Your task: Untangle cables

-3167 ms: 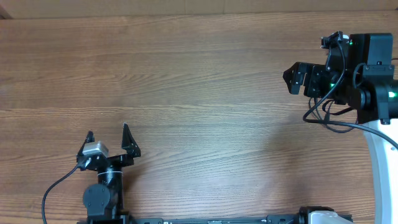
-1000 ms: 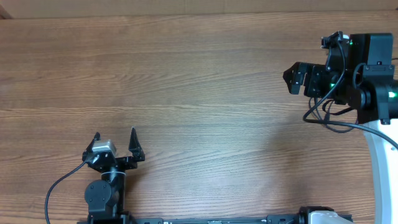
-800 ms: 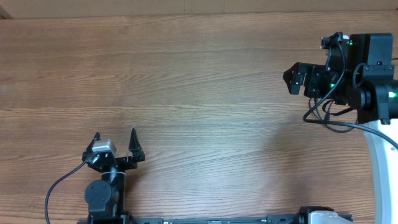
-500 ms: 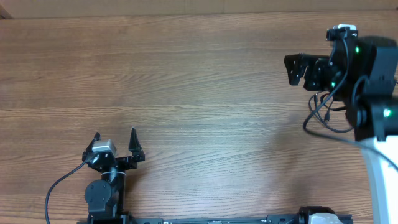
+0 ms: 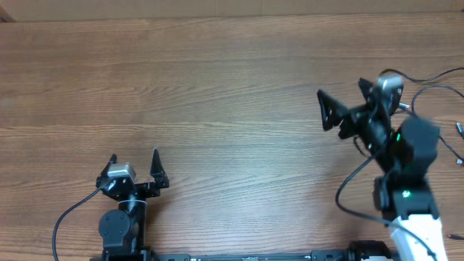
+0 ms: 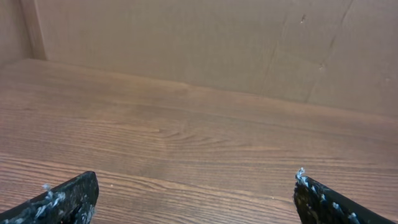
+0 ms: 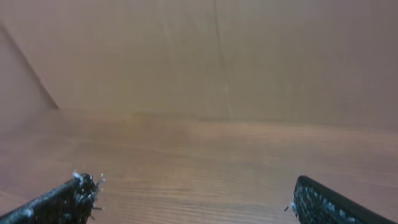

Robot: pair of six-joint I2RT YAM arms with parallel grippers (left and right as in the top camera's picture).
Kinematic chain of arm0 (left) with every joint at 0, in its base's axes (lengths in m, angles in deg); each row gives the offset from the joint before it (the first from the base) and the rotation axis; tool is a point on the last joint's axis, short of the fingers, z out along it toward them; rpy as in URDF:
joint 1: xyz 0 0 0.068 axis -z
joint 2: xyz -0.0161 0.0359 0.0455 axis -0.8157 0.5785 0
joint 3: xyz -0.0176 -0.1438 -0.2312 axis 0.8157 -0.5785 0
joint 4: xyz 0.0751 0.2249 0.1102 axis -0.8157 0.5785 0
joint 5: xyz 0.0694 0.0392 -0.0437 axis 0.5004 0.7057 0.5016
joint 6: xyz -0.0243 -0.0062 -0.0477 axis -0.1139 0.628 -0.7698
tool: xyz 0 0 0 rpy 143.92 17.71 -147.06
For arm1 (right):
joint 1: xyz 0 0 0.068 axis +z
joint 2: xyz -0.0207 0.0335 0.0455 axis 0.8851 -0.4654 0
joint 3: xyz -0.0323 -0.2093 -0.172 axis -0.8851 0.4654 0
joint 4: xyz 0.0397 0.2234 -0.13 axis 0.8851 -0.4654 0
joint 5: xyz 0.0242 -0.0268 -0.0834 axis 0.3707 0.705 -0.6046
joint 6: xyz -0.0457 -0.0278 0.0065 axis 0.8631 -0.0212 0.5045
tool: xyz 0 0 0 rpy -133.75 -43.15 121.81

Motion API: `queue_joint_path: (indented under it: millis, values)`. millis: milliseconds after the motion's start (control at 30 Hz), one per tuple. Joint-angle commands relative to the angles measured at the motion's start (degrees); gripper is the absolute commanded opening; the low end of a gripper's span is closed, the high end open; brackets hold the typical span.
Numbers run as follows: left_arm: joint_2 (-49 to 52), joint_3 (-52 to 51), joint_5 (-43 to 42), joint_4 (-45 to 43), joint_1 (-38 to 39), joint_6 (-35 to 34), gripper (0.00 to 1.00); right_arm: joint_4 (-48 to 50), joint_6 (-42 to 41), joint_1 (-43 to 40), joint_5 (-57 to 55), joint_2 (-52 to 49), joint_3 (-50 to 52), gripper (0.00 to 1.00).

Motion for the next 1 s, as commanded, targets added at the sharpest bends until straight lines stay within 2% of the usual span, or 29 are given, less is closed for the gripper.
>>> queue_joint_path:
  millis: [0,100,200,633,767,967]
  values:
    - [-0.5,-0.2,-0.7,0.0,-0.2,-0.5,1.00,8.2,-2.0,0.2,1.6,4.2,8.0,1.00]
    - [-0.5,-0.2,-0.7,0.0,-0.2,-0.5,1.00,18.7,-2.2,0.3,1.6,7.0,15.8,1.00]
    - [-0.5,-0.2,-0.7,0.0,-0.2,-0.5,1.00,24.9,-2.8,0.3,1.3,9.3,22.1,1.00]
    - [-0.5,-0.2,-0.7,0.0,-0.2,-0.5,0.99,26.5,-3.0,0.3,-1.4,14.5,30.6,1.00]
    - [-0.5,-0.2,-0.7,0.0,-0.2,-0.5,1.00,32.0,-3.0,0.3,-1.5,14.6,33.2,1.00]
    - [-0.5,-0.2,-0.7,0.0,-0.2,-0.5,1.00,32.6,-3.0,0.3,-2.5,14.9,33.3,1.00]
